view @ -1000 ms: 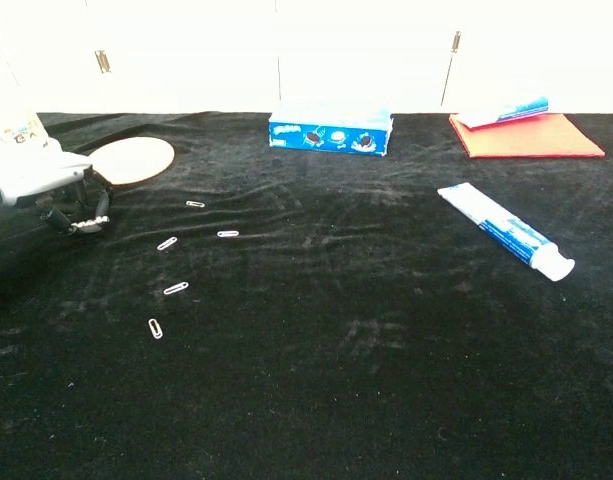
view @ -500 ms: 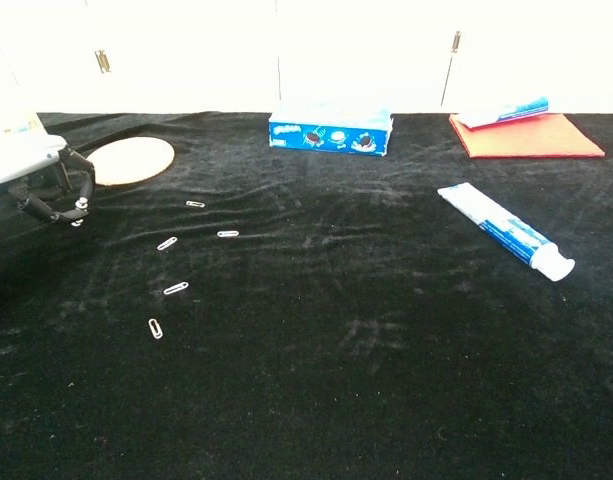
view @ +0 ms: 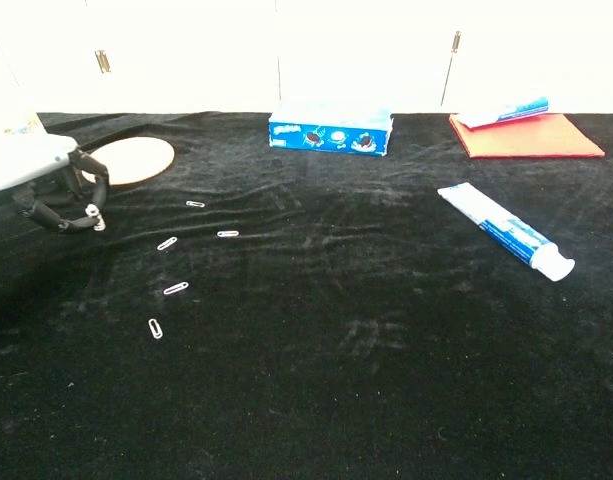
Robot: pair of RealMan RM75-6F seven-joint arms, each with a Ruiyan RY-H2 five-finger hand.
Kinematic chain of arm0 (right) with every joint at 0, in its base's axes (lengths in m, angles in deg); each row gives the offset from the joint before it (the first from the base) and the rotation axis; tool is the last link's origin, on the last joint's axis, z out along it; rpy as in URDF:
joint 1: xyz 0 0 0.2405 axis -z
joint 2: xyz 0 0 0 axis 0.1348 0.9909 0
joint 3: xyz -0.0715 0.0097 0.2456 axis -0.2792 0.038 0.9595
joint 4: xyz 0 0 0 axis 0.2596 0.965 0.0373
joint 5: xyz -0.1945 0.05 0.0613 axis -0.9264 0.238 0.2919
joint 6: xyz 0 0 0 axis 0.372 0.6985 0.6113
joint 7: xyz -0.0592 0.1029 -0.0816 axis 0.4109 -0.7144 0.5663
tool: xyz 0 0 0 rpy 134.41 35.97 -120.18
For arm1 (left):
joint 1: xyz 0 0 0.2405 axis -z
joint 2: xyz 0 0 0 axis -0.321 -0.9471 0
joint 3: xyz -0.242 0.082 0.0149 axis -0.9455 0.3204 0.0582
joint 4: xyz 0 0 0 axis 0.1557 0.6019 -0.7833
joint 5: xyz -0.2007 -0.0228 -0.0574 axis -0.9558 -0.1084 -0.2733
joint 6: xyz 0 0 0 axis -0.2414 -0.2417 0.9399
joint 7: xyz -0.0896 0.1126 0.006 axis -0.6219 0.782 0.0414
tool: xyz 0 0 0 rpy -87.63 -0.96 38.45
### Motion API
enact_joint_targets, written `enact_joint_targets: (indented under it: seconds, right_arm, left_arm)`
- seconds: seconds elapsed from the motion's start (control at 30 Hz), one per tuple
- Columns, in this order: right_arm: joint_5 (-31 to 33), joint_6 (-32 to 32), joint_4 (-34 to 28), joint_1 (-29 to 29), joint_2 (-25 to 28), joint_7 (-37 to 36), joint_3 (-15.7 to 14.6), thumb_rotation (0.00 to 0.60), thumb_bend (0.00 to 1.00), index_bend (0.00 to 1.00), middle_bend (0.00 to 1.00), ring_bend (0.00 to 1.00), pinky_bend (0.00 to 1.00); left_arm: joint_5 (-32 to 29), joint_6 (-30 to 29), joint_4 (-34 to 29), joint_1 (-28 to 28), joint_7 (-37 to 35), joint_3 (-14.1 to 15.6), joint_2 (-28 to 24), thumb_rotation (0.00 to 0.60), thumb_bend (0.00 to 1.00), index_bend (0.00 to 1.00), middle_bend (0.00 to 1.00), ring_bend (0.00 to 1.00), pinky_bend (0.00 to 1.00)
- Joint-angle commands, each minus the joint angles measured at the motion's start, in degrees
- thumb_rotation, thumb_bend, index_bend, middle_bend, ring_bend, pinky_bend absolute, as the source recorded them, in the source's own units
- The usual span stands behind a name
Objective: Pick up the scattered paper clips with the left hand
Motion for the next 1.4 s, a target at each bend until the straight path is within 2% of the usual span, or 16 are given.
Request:
enact_joint_targets:
  seconds: [0.03, 0.2, 0.4, 0.67, 0.9, 1.4]
  right_arm:
    - [-0.2, 0.0, 0.1, 0.0, 0.1, -0.2, -0.1, 0.600, 0.24, 0.00, 0.00, 0.00, 0.00]
    - [-1.0, 1.1, 0.5, 0.4, 0.2, -0.8, -0.5, 0.600, 0.24, 0.00, 0.00, 0.00, 0.00]
    - [-1.1, 1.7, 0.9, 0.7, 0.3, -1.5, -0.7, 0.600, 0.24, 0.00, 0.00, 0.00, 0.00]
    - [0.0, 1.7, 1.3, 1.2, 0.2, -2.1, -0.6, 0.600, 0.24, 0.00, 0.00, 0.00, 0.00]
    - [1.2, 2.0, 1.8, 1.6, 0.2, -2.9, -0.1, 0.600, 0.24, 0.00, 0.00, 0.00, 0.00]
    - [0.9, 1.4, 1.4, 1.2, 0.1, -2.3, 0.0, 0.600, 0.24, 0.00, 0.00, 0.00, 0.00]
  left_arm:
    - [-0.5, -0.7, -5.0, 0.0, 4.3, -0.6, -1.4, 0.600, 0.49, 0.82, 1.00, 1.00, 1.00]
    - [-0.5, -1.3, -9.9, 0.4, 8.3, -1.3, -1.4, 0.600, 0.49, 0.82, 1.00, 1.00, 1.00]
    - [-0.5, -0.6, -11.2, 1.5, 9.5, -1.7, 0.7, 0.600, 0.49, 0.82, 1.00, 1.00, 1.00]
    - [0.3, 0.2, -3.5, 3.2, 9.6, -1.9, 6.3, 0.600, 0.49, 0.82, 1.00, 1.00, 1.00]
    - [-0.4, 1.8, 1.9, 4.2, 7.4, -2.2, 8.2, 0.600, 0.49, 0.82, 1.00, 1.00, 1.00]
    - [-0.3, 1.2, 3.3, 3.1, 5.5, -1.1, 7.0, 0.600, 0.49, 0.82, 1.00, 1.00, 1.00]
